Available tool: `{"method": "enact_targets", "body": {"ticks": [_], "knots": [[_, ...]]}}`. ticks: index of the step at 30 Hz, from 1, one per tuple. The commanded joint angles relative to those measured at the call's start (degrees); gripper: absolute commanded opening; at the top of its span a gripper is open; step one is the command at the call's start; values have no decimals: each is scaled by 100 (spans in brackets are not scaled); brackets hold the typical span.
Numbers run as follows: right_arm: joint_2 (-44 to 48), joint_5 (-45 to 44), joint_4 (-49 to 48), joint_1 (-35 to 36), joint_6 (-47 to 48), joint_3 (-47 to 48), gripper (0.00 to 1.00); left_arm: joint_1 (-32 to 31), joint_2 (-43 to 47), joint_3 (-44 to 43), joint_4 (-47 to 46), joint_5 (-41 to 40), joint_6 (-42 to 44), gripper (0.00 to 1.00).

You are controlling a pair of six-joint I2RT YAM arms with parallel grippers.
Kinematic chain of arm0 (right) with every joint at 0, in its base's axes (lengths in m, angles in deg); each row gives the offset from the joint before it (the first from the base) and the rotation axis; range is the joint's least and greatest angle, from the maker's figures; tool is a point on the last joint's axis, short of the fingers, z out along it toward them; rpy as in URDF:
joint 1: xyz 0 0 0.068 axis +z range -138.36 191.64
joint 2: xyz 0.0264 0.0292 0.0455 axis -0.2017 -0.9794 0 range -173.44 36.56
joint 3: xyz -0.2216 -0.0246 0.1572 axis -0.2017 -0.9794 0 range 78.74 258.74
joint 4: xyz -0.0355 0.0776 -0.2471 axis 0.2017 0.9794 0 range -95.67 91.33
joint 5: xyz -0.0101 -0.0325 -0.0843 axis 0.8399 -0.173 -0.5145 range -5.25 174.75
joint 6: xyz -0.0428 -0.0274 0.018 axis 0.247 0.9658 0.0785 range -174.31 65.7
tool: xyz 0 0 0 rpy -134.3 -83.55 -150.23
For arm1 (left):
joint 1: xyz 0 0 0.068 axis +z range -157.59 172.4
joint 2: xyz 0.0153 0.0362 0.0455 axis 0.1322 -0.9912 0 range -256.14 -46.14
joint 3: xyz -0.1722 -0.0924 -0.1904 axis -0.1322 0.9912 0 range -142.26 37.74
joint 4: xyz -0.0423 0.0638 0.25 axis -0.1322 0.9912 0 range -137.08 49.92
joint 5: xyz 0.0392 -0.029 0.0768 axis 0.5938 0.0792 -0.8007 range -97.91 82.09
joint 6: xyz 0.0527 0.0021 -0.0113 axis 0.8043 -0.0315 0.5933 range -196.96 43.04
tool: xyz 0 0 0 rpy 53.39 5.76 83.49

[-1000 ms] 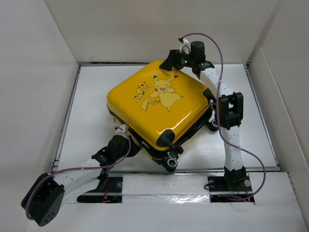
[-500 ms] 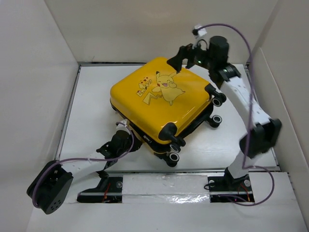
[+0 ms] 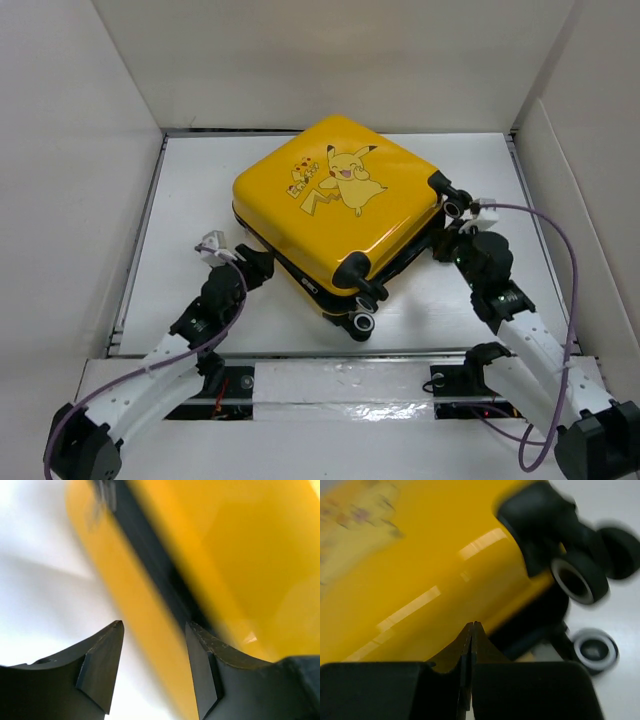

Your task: Pack the luggage

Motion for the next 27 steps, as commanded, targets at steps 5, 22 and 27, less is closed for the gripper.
{"method": "enact_targets", "body": {"ticks": [5,22,27], "knots": [[-29,-647,-221,-271,-535,-802,0,250,465,-1064,-952,-1631,-240,58],[-312,-399,-529,-429,-404,-1083,0,3863,-6360,-6088,-1052,3550,-680,58],[-549,-233,-547,-482,-333,-978,0,3864,-7965,-7640,12,4256,-161,58]]}}
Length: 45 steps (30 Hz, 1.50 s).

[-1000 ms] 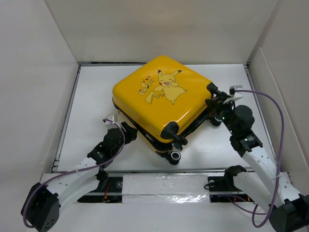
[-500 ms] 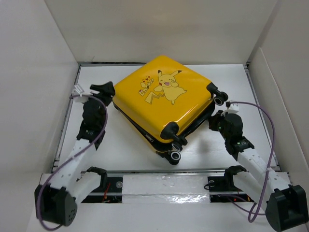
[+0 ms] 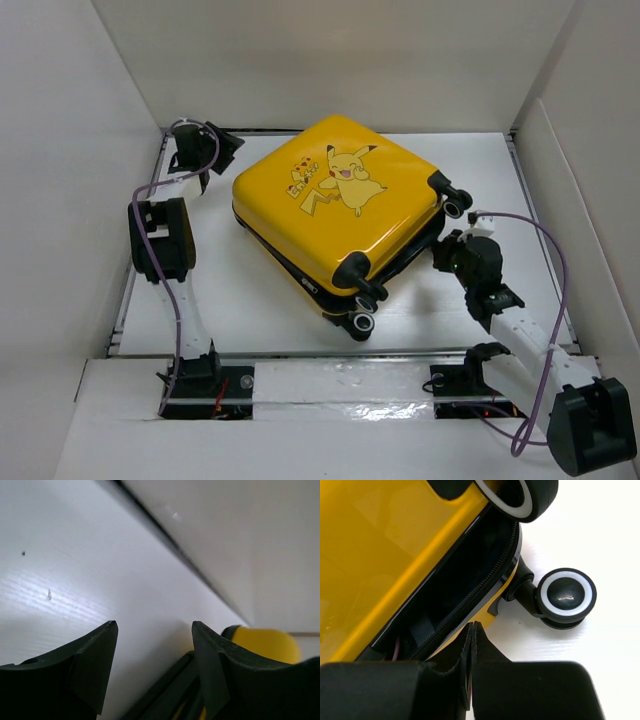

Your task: Pack the luggage

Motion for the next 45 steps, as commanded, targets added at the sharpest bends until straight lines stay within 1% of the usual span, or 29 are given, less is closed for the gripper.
{"method": "enact_targets", "body": {"ticks": [1,4,6,7,9,10,11,15,16,17,18,19,20,22,23,25,27,28,29,30,31,32,33,35,36,39,42,43,45], "knots": [[-175,110,-369,-58,71,176,0,-73,-561,-760,782,952,525,58],[-465,198,-545,-58,53,247,0,-196,-843,-903,871,926,693,58],[-797,251,-589,-58,36,404,0,-257,-897,-798,687,996,606,58],[-922,329,-624,-58,70,475,0,-258,-888,-510,547,1144,510,58],[-1229,470,-782,-58,97,659,0,-319,-783,9,-365,1338,-8,58],[-1561,741,-1001,-58,97,730,0,-406,-635,586,-743,1444,-175,58],[-1721,848,-1090,-58,114,817,0,-520,-572,844,-1286,1427,-412,58],[-2608,1243,-1652,144,430,1362,0,-732,-125,2074,-2309,1182,-791,58],[-2810,1349,-1679,214,509,1737,0,-820,59,2643,-2564,1146,-896,58],[-3274,1637,-1662,215,588,1976,0,-820,148,2961,-3088,1120,-1080,58],[-3505,1779,-1592,276,737,2239,0,-890,262,3217,-3302,1067,-1126,58],[-3750,1885,-1374,337,791,2825,0,-943,463,3689,-3444,989,-1135,57],[-4205,2060,-1267,338,861,3135,0,-943,570,3938,-3636,936,-1135,57],[-4656,2263,-795,408,1037,3768,0,-996,929,4613,-3892,865,-1109,57],[-4867,2455,-714,460,1072,4337,0,-996,1044,4826,-4024,873,-1039,57],[-5386,2562,-477,461,1090,4850,0,-1057,1491,5439,-4174,795,-916,56],[-5694,2659,-309,514,1108,5597,0,-1110,1826,5697,-3930,760,-547,56],[-6026,2711,-21,574,1151,5887,0,-1110,2219,5942,-3824,707,-442,56],[-6195,2834,156,575,1187,6177,0,-1110,2432,6066,-3562,698,-197,55],[-6379,2896,366,645,1283,6815,0,-1215,2660,6163,-3377,645,-38,54],[-6729,2966,716,645,1327,7126,0,-1286,3124,6329,-3148,454,120,53],[-6906,3028,868,645,1362,7416,1,-1452,3355,6409,-2650,286,374,53],[-7074,3046,1078,715,1406,7984,2,-1549,3601,6506,-2463,154,464,52],[-7608,3151,1527,768,1415,8567,6,-1707,4225,6761,-1972,-163,613,50],[-7794,3230,1668,829,1407,9162,8,-1760,4418,6831,-1829,-198,623,49],[-8445,3476,2160,979,1311,10009,10,-1997,5157,7227,-1557,-172,553,47],[-8710,3643,2196,1154,1170,10634,20,-2287,5974,7499,-1047,-365,526,45],[-8727,3678,2188,1155,1135,10749,26,-2288,6385,7543,-880,-488,526,45],[-8632,3740,2109,1313,1099,10873,35,-2358,6800,7675,-476,-541,500,44]]}}
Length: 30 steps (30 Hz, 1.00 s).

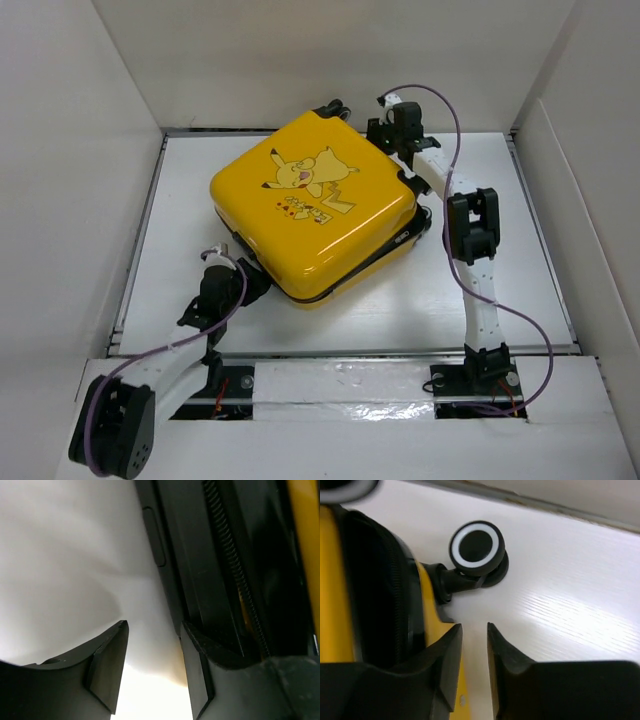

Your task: Pack the luggage

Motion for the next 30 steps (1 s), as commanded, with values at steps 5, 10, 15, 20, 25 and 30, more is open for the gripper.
{"method": "enact_targets", "body": {"ticks": [5,10,15,20,25,30], "knots": [[1255,1311,-455,1272,-735,109,72,-197,1434,-175,658,450,183,42],[2020,994,-500,1325,-595,-129,96,-197,1320,-396,677,555,281,42],[3206,378,-674,1263,-349,-699,100,-197,1320,-492,641,582,307,40],[5023,-147,-1762,983,-260,-3563,74,-197,1469,-580,721,485,377,39],[7790,-1746,-3302,912,-1092,-7384,0,-197,1452,-764,694,240,474,36],[8542,-2328,-3206,526,-1543,-9268,0,-197,1171,-914,239,194,396,31]]}}
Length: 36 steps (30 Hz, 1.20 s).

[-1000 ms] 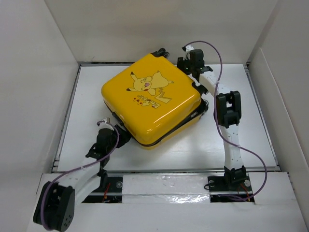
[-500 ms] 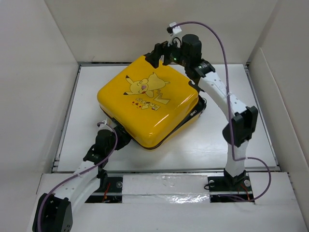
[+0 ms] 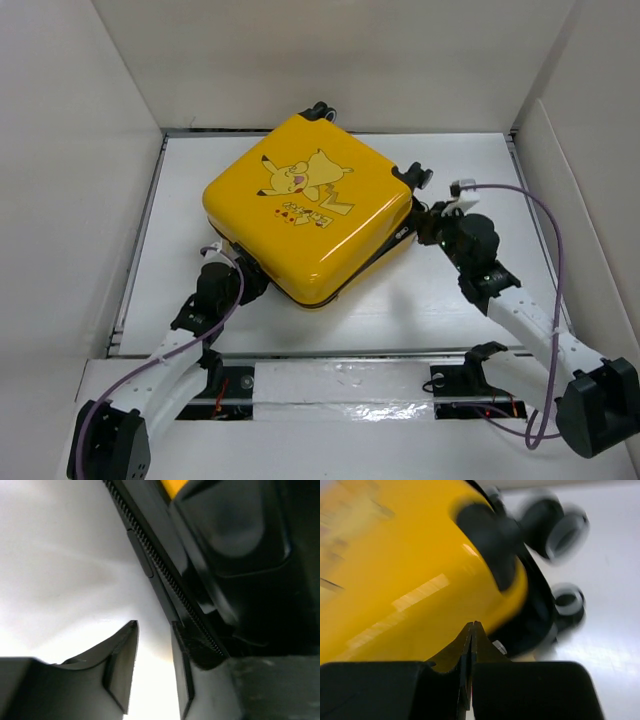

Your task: Pack the luggage

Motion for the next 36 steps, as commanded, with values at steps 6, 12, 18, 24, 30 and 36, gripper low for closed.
{"method": "enact_targets", "body": {"ticks": [6,12,18,24,30,36], "knots": [[-148,-282,-432,-912,-326,-809,0,-278,-664,-547,-2155,698,-257,27],[-1062,833,-573,-1290,385,155,0,-1437,-681,-854,-1849,-363,-82,26],[-1739,2152,-812,-1668,843,956,0,-2502,-981,-1127,-1751,-1314,-239,26],[-319,1943,-1239,-1379,177,-691,0,-2502,-419,-978,-1445,-1358,-258,28],[1342,1969,-1181,-387,105,-2364,0,-2502,-400,-1144,-1171,-1534,-38,30],[2206,1611,-362,737,166,-2698,22,-2502,-558,-1425,-1514,-1903,111,32]]}}
